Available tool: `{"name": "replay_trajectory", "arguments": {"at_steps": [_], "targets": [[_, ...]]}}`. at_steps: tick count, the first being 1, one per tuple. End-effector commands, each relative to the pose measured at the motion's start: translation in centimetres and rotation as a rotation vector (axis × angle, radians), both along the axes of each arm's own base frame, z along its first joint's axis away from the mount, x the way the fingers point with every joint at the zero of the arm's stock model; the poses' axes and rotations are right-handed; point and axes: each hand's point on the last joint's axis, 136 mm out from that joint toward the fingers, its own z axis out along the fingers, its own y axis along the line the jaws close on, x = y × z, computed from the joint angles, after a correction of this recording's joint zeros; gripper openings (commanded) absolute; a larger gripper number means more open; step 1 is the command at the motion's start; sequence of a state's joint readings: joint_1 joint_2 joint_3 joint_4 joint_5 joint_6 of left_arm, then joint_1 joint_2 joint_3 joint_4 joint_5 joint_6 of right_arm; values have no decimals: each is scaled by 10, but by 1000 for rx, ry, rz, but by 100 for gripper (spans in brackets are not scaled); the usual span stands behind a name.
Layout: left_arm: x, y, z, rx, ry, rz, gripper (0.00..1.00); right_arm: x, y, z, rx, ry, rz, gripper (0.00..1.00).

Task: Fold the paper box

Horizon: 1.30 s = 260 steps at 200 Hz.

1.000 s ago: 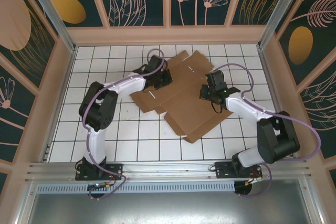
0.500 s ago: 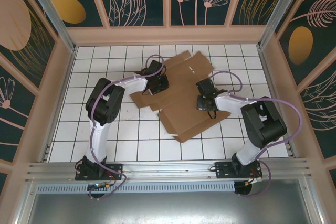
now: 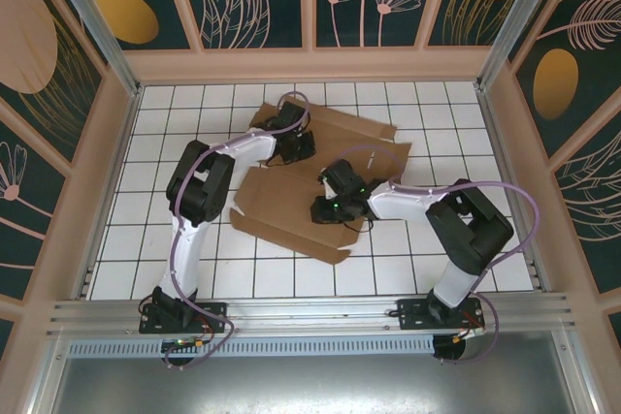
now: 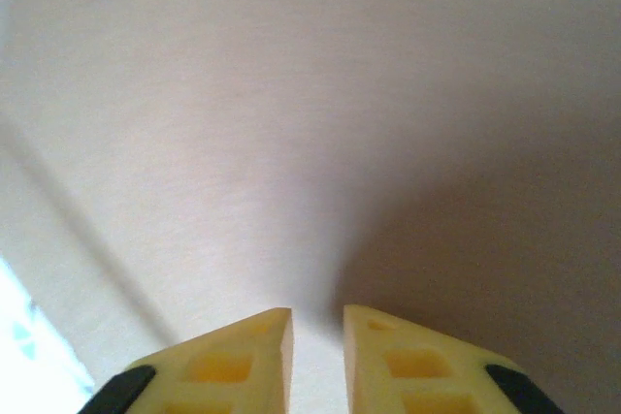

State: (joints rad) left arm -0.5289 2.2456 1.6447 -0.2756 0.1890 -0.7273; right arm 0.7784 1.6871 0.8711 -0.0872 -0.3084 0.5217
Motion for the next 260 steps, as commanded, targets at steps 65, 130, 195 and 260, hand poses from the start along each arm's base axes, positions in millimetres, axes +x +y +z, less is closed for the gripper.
{"name": "replay_trajectory", "arguments": {"at_steps": [65,130,195,260], "targets": [[-31,14,84,-177,-71,25,0,108,-51,173,181,-537,-158,59],[-97,28,12,-181,116,53,0,194,-58,58,-193,-300,-135,79],[-90,68,-34,-50,194,161,0,189,-88,-25,-331,-145,-180,57],[-68,85,-45,38,184,197,0,90,-68,-11,-83,-44,-107,61]]}}
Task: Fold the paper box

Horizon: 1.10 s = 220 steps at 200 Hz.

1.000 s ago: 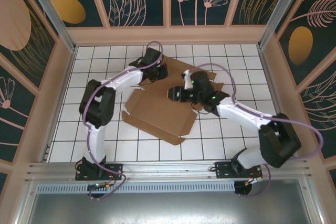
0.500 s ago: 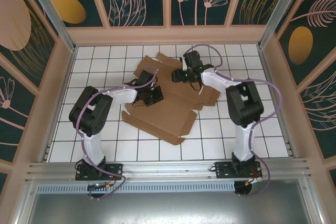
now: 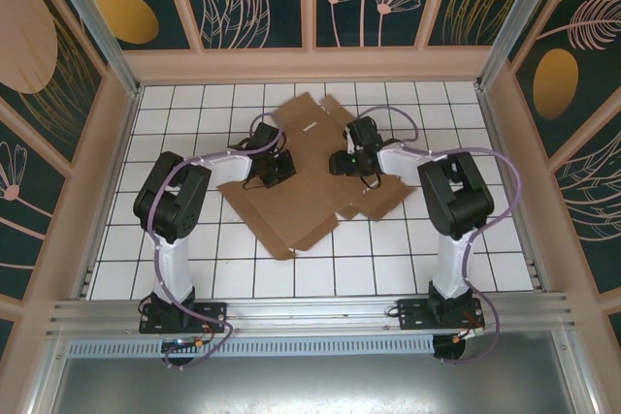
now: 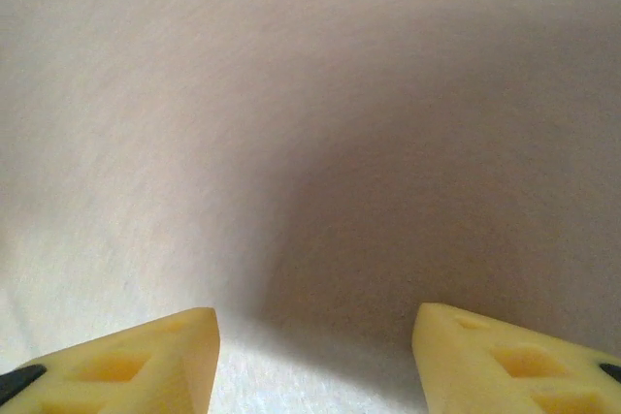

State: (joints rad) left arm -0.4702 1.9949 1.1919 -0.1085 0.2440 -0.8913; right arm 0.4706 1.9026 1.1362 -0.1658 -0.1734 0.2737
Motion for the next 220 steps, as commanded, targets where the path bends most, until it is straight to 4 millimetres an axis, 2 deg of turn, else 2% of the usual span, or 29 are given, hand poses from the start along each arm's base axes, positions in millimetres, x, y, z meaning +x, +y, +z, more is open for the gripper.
{"name": "replay_trajectory", "arguments": {"at_steps": [1,12,36,41,42,43,46,48,67,77,89,103,122,141,188,204,220], "targets": [[-3,25,-30,118,68,24,0,-57,15,0,107,118,71,61],[0,21,-30,108,66,8,0,-62,23,22,139,57,93,65],[1,18,-23,95,51,-6,0,-44,16,81,242,-138,76,73],[2,18,-20,93,42,-5,0,-44,16,90,259,-177,93,82],[1,18,-19,92,41,-6,0,-44,16,94,262,-200,102,88],[1,18,-19,93,39,-7,0,-44,16,94,262,-200,102,88],[2,19,-18,94,35,-6,0,-43,16,100,255,-237,117,96],[1,19,-17,94,34,-6,0,-43,15,103,245,-257,121,98],[2,17,-13,90,16,-24,0,-24,1,126,173,-329,124,99],[2,17,-13,88,16,-33,0,-8,-13,130,159,-334,49,99],[1,15,-14,83,17,-39,0,4,-23,137,138,-359,71,99],[0,16,-17,85,22,-40,0,23,-47,133,95,-370,45,93],[-2,16,-20,87,26,-44,0,50,-75,108,40,-307,8,81],[-3,15,-21,77,23,-48,0,66,-101,85,-59,-282,-7,81],[-4,13,-25,61,27,-55,0,63,-121,44,132,-96,18,79],[-4,11,-25,51,26,-57,0,59,-116,37,189,-67,35,76],[-3,10,-25,45,26,-57,0,55,-108,26,213,-32,52,68]]}}
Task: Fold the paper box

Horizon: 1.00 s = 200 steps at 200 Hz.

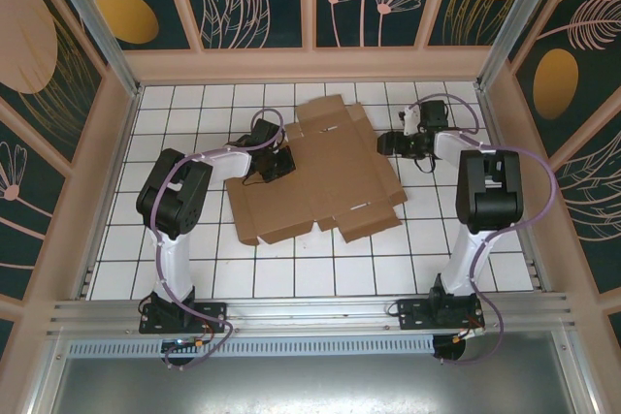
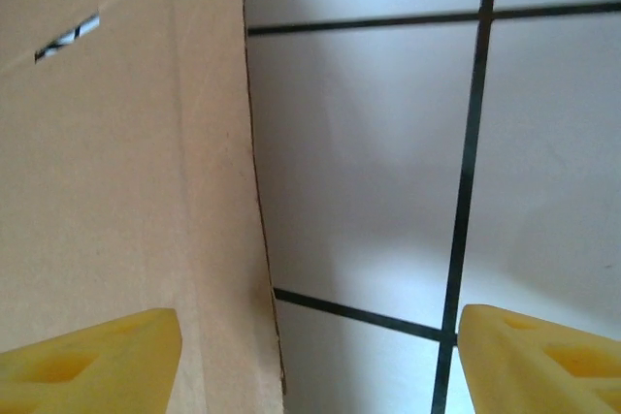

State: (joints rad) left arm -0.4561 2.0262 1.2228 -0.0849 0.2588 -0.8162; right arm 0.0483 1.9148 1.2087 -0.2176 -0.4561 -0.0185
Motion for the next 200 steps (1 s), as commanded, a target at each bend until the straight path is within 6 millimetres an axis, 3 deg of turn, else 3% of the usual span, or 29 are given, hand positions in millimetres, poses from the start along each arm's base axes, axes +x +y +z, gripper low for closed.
{"name": "replay_trajectory", "arguments": {"at_steps": [1,27,54,94,121,151,177,200], "targets": [[-16,11,-26,42,76,-1,0,-8,27,-1,98,36,95,68],[-17,11,-26,37,78,-2,0,-14,41,-17,130,91,130,56],[-18,11,-27,35,78,-2,0,-17,52,-25,138,114,157,34],[-16,12,-26,39,73,4,0,-7,39,-18,-68,37,123,14],[-16,11,-25,31,72,9,0,-1,27,-10,-306,-45,71,8],[-16,11,-24,26,73,18,0,-4,10,-11,-708,-142,2,6],[-17,10,-26,16,83,19,0,-15,19,-21,-979,-221,62,6],[-19,10,-28,16,92,18,0,-15,29,-23,-1014,-244,79,6]]}}
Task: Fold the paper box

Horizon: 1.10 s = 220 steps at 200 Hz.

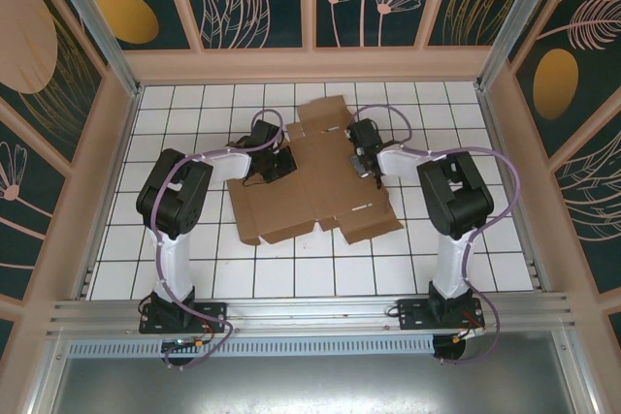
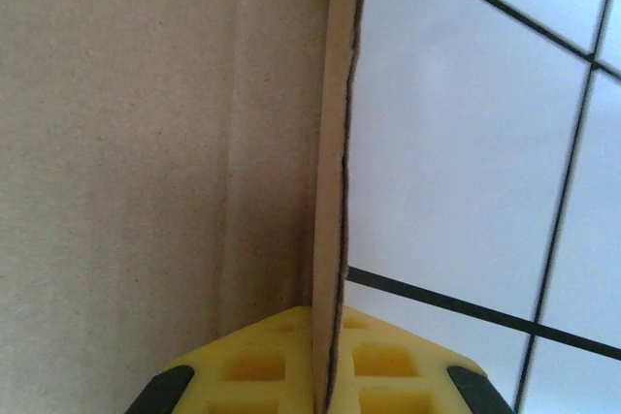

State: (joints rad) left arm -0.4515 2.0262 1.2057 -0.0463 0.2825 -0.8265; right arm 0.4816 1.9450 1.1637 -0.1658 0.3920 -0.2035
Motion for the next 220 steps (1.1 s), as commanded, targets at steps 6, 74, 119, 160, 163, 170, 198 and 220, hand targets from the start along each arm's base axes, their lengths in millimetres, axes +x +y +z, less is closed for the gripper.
{"name": "replay_trajectory", "arguments": {"at_steps": [6,74,119,160,163,170,198,220], "targets": [[-19,12,-27,48,96,18,0,7,-23,6,-188,-82,-49,6],[-18,7,-21,36,86,-13,0,-3,12,45,750,174,79,30],[-21,8,-32,43,100,-29,0,-12,-3,19,1029,349,14,47],[-24,8,-38,51,108,-42,0,-22,18,11,1172,477,77,50],[-24,8,-38,50,107,-42,0,-24,20,9,1185,491,80,50],[-24,9,-38,52,108,-43,0,-26,24,7,1208,523,85,49],[-24,7,-40,47,111,-47,0,-33,36,-4,1249,600,93,40],[-25,6,-41,43,113,-50,0,-29,33,0,1251,579,85,24]]}}
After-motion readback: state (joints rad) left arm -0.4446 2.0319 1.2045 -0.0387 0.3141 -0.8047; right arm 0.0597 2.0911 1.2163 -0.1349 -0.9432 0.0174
